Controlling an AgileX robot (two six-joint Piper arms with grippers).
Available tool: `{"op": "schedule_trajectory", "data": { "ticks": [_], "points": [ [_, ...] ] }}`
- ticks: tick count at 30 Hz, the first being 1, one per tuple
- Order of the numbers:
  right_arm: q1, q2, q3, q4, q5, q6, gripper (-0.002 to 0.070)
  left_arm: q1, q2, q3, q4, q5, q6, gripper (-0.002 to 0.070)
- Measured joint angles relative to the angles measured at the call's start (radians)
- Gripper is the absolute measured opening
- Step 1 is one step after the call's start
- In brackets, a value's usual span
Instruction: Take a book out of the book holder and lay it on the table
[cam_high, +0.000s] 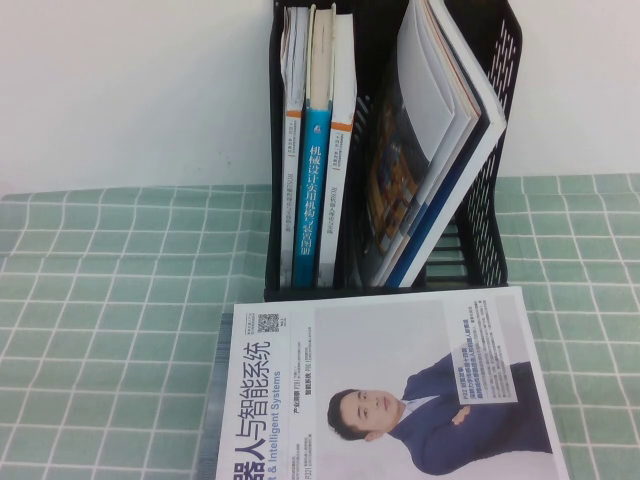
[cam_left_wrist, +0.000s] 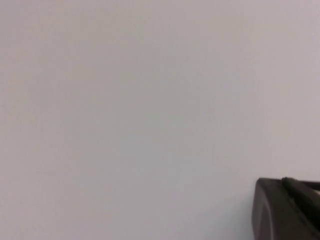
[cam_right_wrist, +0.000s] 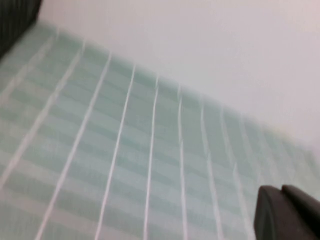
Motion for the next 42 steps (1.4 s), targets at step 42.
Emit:
{"op": "schedule_trajectory", "data": {
  "ticks": [42],
  "points": [
    [0.000,0.394,-0.365,0.310,-0.142,0.032,-0.0002,-0.208,0.763,-0.657,-0.022,0.437,-0.148,-0.0003]
  ]
}}
